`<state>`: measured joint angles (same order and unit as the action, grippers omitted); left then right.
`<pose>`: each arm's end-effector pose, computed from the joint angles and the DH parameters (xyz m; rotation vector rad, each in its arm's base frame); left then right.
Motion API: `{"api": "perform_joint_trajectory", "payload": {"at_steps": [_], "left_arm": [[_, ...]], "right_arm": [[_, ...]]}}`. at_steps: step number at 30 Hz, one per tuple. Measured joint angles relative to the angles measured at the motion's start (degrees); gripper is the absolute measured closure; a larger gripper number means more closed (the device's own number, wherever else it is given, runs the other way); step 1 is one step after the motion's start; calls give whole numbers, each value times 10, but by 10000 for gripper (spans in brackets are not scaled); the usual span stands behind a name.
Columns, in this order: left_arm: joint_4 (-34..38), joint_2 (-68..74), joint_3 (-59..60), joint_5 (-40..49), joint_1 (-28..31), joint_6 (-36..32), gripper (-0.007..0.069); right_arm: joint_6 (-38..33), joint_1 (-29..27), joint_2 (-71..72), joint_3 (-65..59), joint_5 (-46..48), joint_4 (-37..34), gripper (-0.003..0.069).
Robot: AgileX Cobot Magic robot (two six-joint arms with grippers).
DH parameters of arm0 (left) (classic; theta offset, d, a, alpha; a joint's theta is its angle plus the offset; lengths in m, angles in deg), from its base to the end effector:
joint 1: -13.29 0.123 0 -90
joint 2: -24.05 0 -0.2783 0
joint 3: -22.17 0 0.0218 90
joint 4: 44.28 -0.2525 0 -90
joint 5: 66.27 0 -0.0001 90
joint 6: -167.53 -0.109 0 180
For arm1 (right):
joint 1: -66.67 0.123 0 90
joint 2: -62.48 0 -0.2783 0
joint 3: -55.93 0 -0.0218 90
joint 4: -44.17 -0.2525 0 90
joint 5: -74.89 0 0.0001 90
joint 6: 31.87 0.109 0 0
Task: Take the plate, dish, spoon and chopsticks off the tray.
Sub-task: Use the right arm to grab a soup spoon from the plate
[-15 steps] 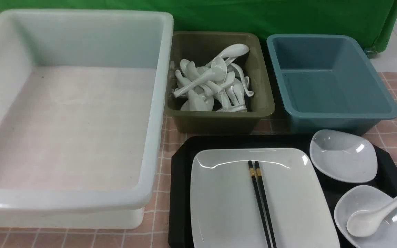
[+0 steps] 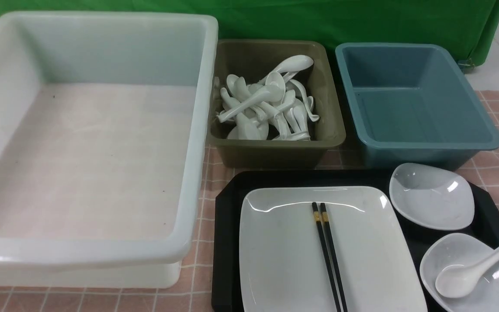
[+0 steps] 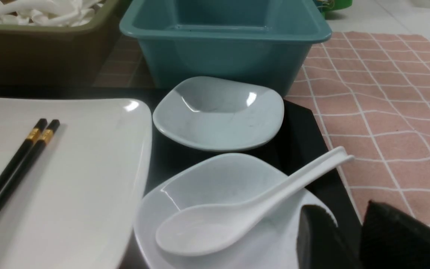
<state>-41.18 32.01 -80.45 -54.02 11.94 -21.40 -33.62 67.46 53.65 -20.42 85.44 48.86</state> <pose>0.0823 -0.0032 0.1893 0.1162 1.6992 0.0495 0.0832 -0.0005 0.1977 -0.0929 1.6683 -0.0860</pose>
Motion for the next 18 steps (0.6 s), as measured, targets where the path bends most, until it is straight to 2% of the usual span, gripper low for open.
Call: {"api": "perform_joint_trajectory", "payload": {"at_steps": [5,6,8,11,15,18], "left_arm": [[6,0,0,-19,0,2,620],[25,0,0,-27,0,2,620],[116,0,0,-79,0,7,620],[213,0,0,-144,0,20,620],[242,0,0,-213,0,27,620],[247,0,0,-285,0,79,620]], "right_arm": [[0,0,0,0,0,0,418],[0,0,0,0,0,0,418],[0,0,0,0,0,0,418],[0,0,0,0,0,0,418],[0,0,0,0,0,0,418],[0,0,0,0,0,0,418]]}}
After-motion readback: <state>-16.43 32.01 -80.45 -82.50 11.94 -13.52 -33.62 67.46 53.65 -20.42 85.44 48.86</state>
